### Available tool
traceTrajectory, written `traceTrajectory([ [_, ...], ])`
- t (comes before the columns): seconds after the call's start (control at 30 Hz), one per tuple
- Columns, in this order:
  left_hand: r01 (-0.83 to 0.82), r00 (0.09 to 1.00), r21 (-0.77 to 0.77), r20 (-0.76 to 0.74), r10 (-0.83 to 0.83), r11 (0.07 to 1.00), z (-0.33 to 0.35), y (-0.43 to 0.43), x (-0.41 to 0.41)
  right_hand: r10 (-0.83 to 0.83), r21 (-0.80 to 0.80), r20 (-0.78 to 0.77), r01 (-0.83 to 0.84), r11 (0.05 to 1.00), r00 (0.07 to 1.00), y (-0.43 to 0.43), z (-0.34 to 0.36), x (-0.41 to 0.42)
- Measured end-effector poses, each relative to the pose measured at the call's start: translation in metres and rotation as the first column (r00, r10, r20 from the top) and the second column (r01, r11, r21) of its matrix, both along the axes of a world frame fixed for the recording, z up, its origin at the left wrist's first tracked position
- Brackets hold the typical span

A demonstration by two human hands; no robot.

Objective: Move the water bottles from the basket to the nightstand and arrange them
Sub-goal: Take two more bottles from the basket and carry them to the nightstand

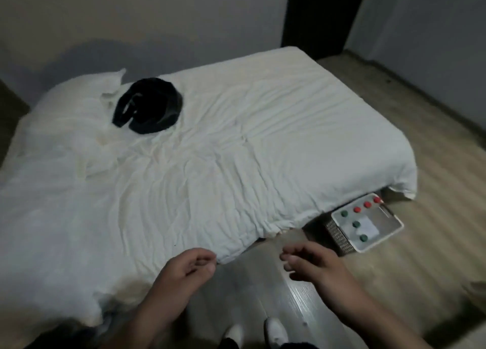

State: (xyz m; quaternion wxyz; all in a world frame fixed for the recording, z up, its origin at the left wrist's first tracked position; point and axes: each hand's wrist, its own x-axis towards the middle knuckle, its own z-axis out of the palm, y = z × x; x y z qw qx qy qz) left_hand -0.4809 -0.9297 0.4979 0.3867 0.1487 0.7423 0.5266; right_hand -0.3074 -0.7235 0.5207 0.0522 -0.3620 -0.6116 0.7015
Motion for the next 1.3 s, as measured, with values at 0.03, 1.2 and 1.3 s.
traceTrajectory([
  [0.03,0.073,0.997,-0.010,-0.002,-0.073,0.997,-0.002,0.012,-0.005,-0.073,-0.004,0.020,0.073,0.997,0.997,0.001,-0.002,0.010],
  [1.2,0.638,0.768,0.008,-0.074,-0.636,0.770,0.007,0.357,0.267,-0.655,0.002,0.028,0.655,0.756,0.755,0.183,-0.012,0.353],
  [1.3,0.613,0.790,0.001,-0.036,-0.612,0.790,-0.002,0.381,0.259,-0.637,0.013,0.020,0.637,0.771,0.771,0.216,-0.017,0.347],
])
